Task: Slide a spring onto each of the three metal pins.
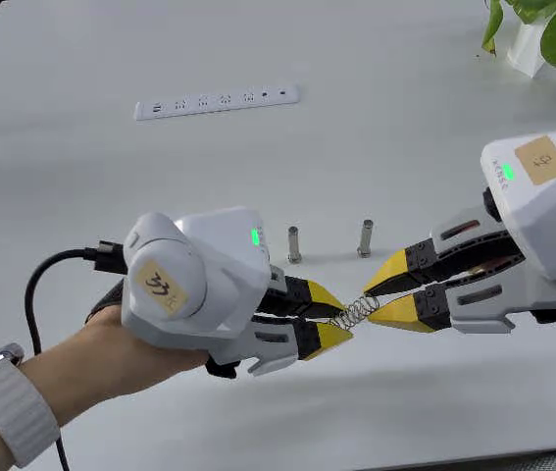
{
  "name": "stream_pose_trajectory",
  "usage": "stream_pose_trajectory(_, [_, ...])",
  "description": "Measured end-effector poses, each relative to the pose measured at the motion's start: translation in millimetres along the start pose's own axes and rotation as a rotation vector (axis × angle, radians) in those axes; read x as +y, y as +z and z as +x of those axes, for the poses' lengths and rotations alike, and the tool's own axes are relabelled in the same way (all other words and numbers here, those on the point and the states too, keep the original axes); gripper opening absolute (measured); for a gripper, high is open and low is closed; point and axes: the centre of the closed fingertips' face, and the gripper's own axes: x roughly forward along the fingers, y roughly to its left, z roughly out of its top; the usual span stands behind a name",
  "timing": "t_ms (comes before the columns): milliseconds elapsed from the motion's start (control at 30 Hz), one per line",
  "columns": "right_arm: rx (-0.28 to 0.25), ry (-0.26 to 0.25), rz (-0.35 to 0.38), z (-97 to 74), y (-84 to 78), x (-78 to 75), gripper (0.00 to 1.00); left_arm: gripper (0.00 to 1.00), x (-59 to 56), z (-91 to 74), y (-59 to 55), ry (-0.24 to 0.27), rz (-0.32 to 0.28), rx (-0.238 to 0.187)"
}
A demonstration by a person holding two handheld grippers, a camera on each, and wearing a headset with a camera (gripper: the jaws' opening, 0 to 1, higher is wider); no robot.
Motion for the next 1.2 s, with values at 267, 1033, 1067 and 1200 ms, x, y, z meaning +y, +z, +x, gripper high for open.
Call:
stream_pose_trajectory(267, [0.003,-0.003,-0.021,-0.1,2.8,-0.6,0.07,0.06,0.8,0.3,1.0,0.001,-0.004,-0.003])
stream_pose_trajectory(1033, [0.037,-0.022,-0.056,-2.2,2.9,-7.0,0.27,0.06,0.0,1.0,4.3,0.002,0.036,-0.002])
stream_pose_trajectory(1067, [0.039,-0.018,-0.056,-1.6,3.0,-6.2,0.28,0.06,-0.9,2.1,3.7,-0.001,0.038,0.002])
stream_pose_trajectory(1200, [0.051,-0.009,-0.072,-0.4,2.8,-4.3,0.29,0.06,-3.2,4.3,2.0,-0.008,0.046,0.017])
